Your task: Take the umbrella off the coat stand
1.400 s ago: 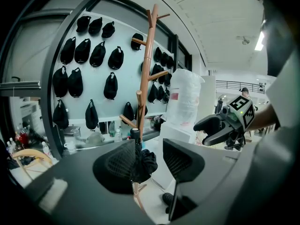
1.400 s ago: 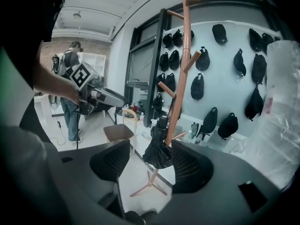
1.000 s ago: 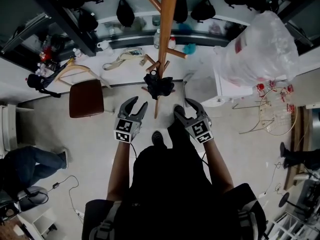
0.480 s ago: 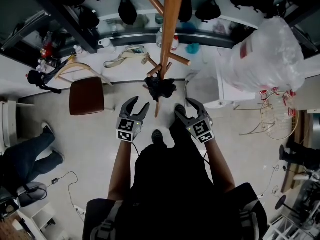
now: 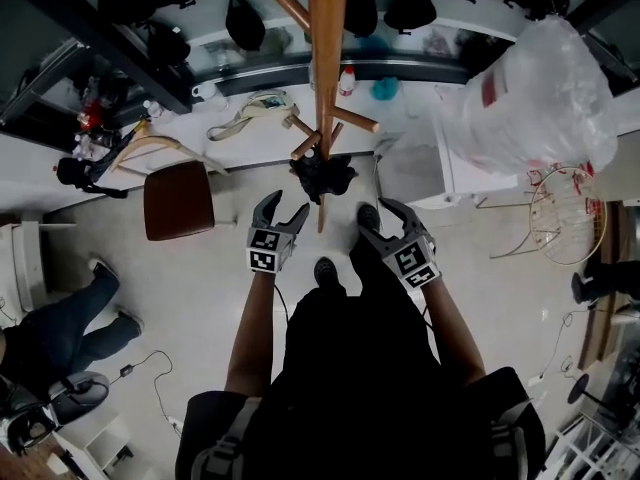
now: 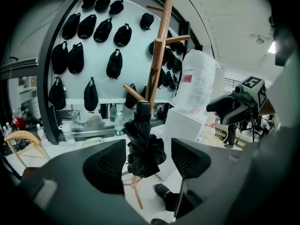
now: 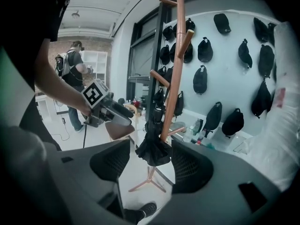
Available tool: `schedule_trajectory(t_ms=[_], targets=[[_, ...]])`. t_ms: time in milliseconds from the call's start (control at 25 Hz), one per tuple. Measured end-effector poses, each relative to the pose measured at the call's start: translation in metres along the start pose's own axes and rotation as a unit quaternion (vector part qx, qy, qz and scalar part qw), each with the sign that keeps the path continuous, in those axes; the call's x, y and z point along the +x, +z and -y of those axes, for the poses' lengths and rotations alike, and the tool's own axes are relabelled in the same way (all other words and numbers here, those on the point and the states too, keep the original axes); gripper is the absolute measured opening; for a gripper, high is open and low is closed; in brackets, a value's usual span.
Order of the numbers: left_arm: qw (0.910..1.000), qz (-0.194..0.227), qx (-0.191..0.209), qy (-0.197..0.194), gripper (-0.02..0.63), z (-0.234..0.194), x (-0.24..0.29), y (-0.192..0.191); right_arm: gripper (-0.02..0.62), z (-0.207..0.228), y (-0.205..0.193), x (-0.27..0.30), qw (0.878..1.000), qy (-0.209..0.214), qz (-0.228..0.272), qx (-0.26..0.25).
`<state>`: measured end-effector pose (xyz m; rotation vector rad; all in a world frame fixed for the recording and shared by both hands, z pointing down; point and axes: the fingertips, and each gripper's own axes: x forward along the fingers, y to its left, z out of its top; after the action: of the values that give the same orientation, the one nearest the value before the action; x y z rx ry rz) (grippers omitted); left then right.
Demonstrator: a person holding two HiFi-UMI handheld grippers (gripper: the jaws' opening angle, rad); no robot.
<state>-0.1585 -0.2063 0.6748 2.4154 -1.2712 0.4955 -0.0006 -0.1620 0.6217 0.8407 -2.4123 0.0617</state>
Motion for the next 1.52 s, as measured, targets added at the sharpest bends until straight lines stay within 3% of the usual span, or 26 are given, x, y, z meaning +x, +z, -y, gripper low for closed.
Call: schedule_trajectory(t_ms=[360,640,840,1040,1520], targets=[[0.9994,-0.018,-0.028,-0.011,0.307,-0.011,0.038,-0.024,0.278,0.012,-0.015,-0.015,1.0,-0.018,-0.017,0.008],[0.9993,-0.034,-0.008,-0.014,0.325,-0.012,0.074,-0.038,0.276,0.019,-0.026,-0.024,0.999,-0.025,-0.031,0.002],[0.9987,-0.047,-0.015,-0.013,0.35,-0.017,0.092,-0.046,0.276,0.013,-0.031,-0.023,0.999,-0.021,-0.043,-0.006],[0.9991,-0.029,-0.03,-0.004,0.383,-0.026,0.104,-0.039,0.276,0.015,-0.036,-0.025,0.999,-0.025,-0.048,-0.001],[0.9987,-0.02,-0.043,-0.016,0.394,-0.03,0.134,-0.031,0.276,0.026,-0.042,-0.032,0.997,-0.039,-0.062,0.004]])
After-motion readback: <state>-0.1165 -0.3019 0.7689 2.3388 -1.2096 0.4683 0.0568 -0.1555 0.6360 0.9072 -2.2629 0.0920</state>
